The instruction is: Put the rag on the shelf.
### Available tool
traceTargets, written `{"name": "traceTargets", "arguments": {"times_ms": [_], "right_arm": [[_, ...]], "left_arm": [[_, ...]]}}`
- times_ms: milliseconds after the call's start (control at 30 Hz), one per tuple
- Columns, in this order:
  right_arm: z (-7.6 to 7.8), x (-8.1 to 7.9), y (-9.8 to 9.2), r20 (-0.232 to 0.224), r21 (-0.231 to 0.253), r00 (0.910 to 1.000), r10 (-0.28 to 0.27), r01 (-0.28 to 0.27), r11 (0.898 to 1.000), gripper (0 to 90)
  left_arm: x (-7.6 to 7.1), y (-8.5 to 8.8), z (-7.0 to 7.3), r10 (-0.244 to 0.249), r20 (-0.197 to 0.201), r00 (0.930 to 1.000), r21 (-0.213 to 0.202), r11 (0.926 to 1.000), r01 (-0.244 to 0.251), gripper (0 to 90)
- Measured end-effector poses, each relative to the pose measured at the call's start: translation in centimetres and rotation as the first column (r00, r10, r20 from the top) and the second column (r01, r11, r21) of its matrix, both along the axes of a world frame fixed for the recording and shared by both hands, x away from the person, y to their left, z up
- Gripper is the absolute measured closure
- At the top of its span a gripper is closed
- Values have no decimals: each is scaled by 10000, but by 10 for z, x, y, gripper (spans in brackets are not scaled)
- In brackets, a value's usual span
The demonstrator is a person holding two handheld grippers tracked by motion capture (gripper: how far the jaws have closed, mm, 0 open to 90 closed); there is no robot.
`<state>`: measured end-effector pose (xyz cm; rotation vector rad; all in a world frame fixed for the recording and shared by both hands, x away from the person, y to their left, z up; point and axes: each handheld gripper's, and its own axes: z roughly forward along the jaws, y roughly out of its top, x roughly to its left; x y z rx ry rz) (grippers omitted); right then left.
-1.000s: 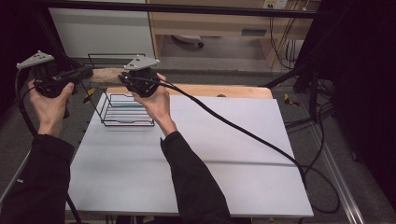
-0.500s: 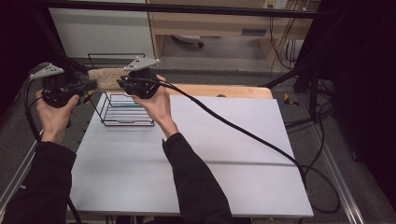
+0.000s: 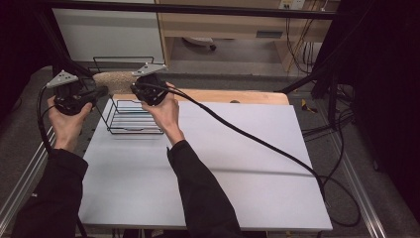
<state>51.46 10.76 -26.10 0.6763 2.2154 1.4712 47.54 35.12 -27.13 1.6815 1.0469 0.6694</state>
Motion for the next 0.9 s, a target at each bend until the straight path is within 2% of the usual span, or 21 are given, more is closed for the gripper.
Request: {"name": "traceTargets", "arguments": {"times_ms": [133, 267, 500, 633, 733, 900], "right_arm": [[6, -7, -3, 124, 178, 9997, 195, -197, 9996, 854], [11, -13, -8, -26, 577, 9990, 439, -437, 9974, 796], [14, -20, -30, -245, 814, 9984, 516, -494, 9955, 689], [12, -25, -47, -405, 835, 9981, 458, -423, 9956, 593], [9, -30, -60, -602, 970, 9972, 449, -389, 9945, 454], [-2, -39, -84, -789, 862, 9964, 323, -255, 9960, 349]], "left_arm": [[-5, 2, 2, -12, -24, 10000, -29, 10000, 12, 864], [-10, 1, 3, -52, -151, 9999, -78, 10000, 51, 830], [-18, -4, 1, -189, -404, 9990, -8, 9998, 189, 692], [-24, -6, -3, -218, -476, 9986, -44, 9998, 216, 621], [-30, -10, -8, -248, -521, 9983, 74, 9997, 252, 562], [-40, -14, -19, -330, -645, 9974, 302, 9989, 350, 493]]}}
